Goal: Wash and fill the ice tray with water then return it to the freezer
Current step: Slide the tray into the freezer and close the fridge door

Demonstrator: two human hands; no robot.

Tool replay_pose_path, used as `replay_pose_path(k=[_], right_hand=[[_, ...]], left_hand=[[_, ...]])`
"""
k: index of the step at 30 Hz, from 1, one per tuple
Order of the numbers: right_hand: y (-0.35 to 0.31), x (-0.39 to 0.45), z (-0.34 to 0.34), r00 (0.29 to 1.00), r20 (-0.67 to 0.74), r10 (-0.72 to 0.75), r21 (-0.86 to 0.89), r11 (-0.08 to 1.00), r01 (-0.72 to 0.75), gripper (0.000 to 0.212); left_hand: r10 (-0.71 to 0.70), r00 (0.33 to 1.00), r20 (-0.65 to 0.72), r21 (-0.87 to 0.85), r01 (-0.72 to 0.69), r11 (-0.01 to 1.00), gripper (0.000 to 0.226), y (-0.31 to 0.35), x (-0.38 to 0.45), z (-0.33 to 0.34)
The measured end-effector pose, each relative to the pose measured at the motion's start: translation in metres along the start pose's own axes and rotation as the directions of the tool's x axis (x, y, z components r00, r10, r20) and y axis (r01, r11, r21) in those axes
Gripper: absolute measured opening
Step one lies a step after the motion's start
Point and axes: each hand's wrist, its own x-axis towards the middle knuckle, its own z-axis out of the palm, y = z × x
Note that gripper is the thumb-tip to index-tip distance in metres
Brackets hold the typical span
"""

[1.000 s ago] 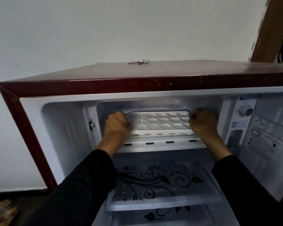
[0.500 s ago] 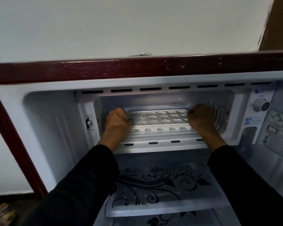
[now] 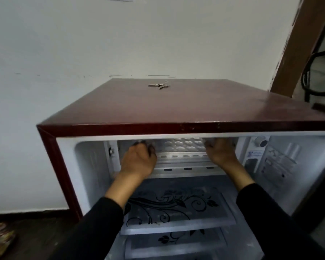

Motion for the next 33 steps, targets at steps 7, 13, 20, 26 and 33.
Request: replay_pose_path(k=[7,13,20,26,33], right_hand=[[-0.015,-0.078,-0.045,0.992,0.129,0.005,-0.001,1.0,-0.005,0.05],[-0.018,-0.154,-0.085,0.999,0.052,-0.013,0.038,0.999,0.011,0.049],[-0.004,-0.256,-0.124,0.991,-0.126,-0.034,0.144,0.988,0.053,0.043],[0.027,-0.327,-0.168,0.964,-0.265,-0.014,0.188,0.98,0.066,0.039],[0.096,-0.41,-0.242,0.937,-0.348,-0.014,0.182,0.98,0.082,0.034]], left_hand=[[0.009,0.996,0.086,-0.044,-0.005,0.999,0.044,0.021,-0.068,-0.039],[0.077,0.991,0.109,-0.102,-0.066,0.993,0.047,0.048,-0.123,-0.072],[0.165,0.981,0.105,-0.207,-0.141,0.968,0.043,0.088,-0.209,-0.081],[0.192,0.976,0.102,-0.29,-0.155,0.944,0.034,0.134,-0.28,-0.07],[0.167,0.973,0.157,-0.416,-0.088,0.905,0.047,0.207,-0.369,-0.039]])
